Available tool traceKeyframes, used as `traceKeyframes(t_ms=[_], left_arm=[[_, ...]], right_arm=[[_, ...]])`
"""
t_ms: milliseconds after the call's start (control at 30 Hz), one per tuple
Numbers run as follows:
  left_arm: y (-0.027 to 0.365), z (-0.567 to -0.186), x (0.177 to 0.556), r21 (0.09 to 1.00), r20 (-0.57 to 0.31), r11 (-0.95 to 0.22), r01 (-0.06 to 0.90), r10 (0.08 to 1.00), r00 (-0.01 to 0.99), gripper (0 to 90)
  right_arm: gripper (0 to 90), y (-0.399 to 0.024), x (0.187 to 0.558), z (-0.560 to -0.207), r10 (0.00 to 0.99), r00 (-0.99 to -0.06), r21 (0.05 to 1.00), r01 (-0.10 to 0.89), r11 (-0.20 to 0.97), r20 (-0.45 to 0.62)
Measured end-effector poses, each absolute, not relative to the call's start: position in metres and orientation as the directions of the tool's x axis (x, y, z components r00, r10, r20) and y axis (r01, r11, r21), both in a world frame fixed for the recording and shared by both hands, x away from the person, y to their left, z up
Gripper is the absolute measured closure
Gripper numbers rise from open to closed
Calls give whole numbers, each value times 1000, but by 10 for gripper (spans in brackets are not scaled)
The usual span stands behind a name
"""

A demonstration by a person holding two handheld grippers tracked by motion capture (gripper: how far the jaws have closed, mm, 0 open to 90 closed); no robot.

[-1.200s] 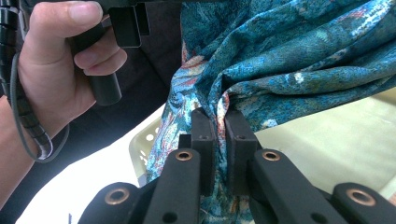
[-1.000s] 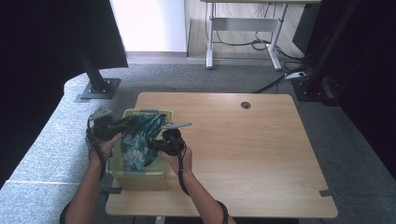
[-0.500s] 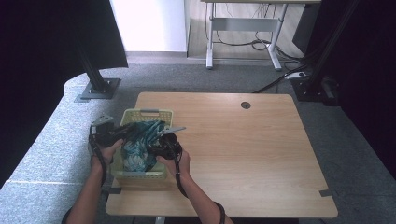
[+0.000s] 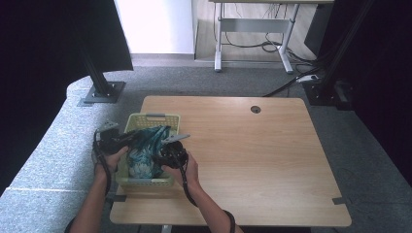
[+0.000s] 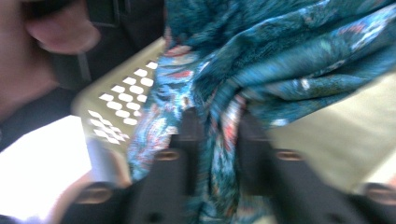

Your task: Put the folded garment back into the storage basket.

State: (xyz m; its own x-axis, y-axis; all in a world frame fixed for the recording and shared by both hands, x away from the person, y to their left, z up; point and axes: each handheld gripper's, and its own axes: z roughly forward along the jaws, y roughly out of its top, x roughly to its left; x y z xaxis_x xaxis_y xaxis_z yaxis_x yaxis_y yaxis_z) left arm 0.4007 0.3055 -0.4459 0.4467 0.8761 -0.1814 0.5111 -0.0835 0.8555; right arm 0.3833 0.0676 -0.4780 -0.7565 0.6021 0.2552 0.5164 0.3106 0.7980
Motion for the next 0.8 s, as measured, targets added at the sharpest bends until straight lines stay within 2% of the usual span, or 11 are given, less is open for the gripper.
traceKeyframes(t_ms=[33,67,167,333,567,800], left_arm=[[305,-447,401,852,-175,-83,518,886,429,662],[305,-448,401,850,-183,-74,522,887,424,620],[303,-448,399,851,-179,-68,521,895,408,540],[296,-445,396,851,-170,-76,519,896,410,469],[281,-438,387,864,-165,-71,499,895,414,410],[267,-434,378,872,-142,-93,480,891,431,396]], right_arm=[[471,68,383,-478,602,-757,798,516,311,255],[429,67,383,-479,620,-744,797,521,306,248],[383,61,382,-476,625,-732,802,530,275,269],[339,50,379,-469,596,-751,815,517,262,285],[324,26,377,-471,577,-762,820,512,257,295],[324,2,376,-477,575,-759,829,509,232,306]])
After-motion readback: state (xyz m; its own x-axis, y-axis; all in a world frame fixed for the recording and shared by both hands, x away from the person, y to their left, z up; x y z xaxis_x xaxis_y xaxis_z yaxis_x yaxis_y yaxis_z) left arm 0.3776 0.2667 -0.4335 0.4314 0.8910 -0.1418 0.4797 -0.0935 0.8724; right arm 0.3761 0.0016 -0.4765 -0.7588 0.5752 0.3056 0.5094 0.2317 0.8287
